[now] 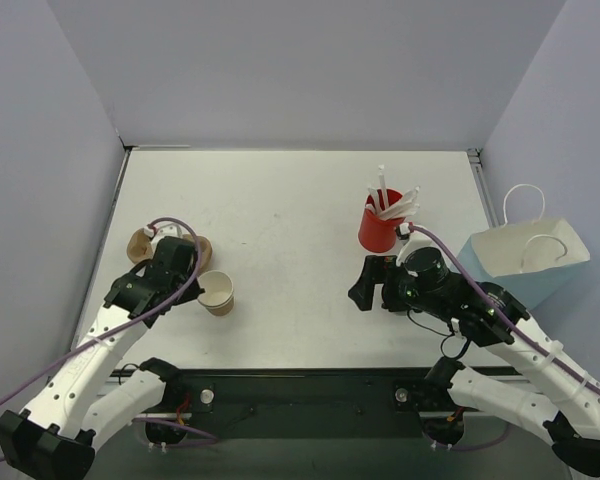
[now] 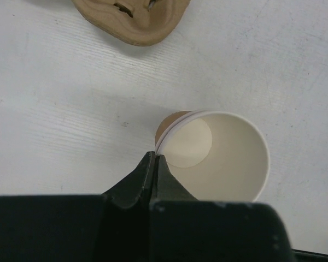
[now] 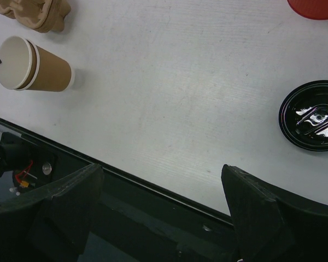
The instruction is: Pack the takeout coffee
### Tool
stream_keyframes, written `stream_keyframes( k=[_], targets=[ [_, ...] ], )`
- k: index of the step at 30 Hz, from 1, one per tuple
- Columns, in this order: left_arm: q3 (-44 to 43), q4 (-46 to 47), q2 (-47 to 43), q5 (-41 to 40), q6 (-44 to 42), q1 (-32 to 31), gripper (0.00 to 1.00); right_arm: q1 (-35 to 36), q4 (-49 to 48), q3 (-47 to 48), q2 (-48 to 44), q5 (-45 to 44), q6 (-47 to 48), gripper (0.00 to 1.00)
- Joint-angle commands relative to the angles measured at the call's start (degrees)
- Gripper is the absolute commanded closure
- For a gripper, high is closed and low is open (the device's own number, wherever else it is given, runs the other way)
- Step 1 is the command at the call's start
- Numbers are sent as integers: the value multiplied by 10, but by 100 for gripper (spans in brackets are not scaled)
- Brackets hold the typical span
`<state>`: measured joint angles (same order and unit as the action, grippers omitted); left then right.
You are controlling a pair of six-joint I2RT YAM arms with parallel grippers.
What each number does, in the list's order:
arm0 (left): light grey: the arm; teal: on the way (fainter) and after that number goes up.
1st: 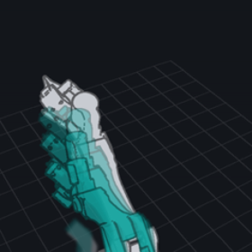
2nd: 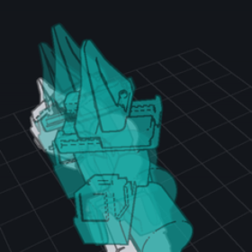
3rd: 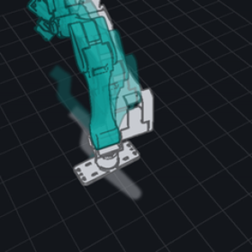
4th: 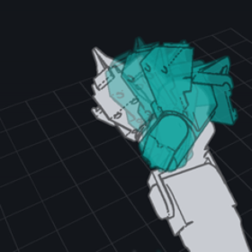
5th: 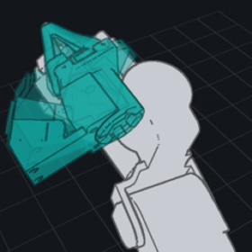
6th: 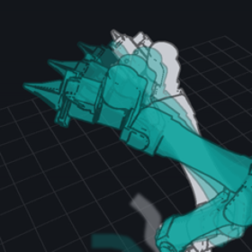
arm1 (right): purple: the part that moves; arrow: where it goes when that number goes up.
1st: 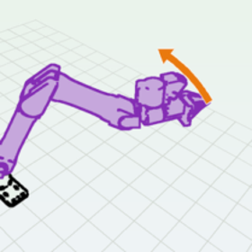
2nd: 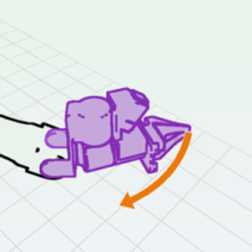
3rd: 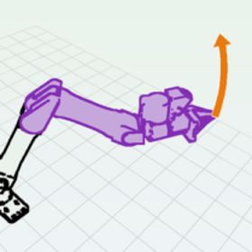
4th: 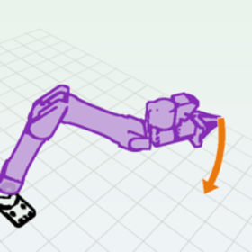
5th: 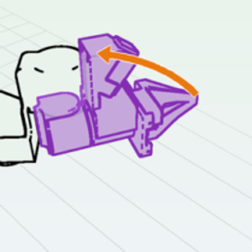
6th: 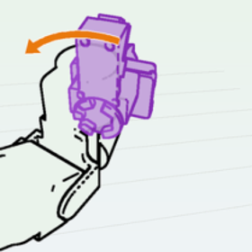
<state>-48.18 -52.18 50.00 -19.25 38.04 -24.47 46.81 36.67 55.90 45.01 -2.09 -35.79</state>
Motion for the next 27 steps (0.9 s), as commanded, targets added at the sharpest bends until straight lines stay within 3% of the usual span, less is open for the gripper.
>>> stream_keyframes(
  k=[1,3,7,10,12,15,17,18,20,23,24,27],
  targets=[
    [13,31,19,109,14,27,100,0,3,17,11,6,3,6],
    [9,49,9,128,9,43,100,0,4,18,12,14,4,6],
    [-41,12,-12,31,-14,28,100,0,1,14,13,16,0,6],
    [5,51,-20,111,-20,43,100,0,-8,10,18,36,-1,6],
    [13,60,-10,124,-27,41,100,0,-11,10,24,42,0,6],
    [-44,21,3,56,-47,47,100,0,-13,12,33,46,-2,6],
    [-55,61,-22,99,-48,69,100,1,-15,14,35,50,-3,6],
    [-44,84,-31,185,-47,82,100,1,-16,14,36,51,-4,6],
    [-5,123,-39,237,-33,83,100,2,-21,11,36,49,-4,6],
    [25,79,-6,135,-20,5,100,1,-34,2,39,51,-7,6],
    [30,77,-3,136,-11,-1,100,3,-39,-1,41,53,-8,6],
    [60,147,-39,264,-1,41,100,3,-62,-6,56,70,-8,6]
  ],
)
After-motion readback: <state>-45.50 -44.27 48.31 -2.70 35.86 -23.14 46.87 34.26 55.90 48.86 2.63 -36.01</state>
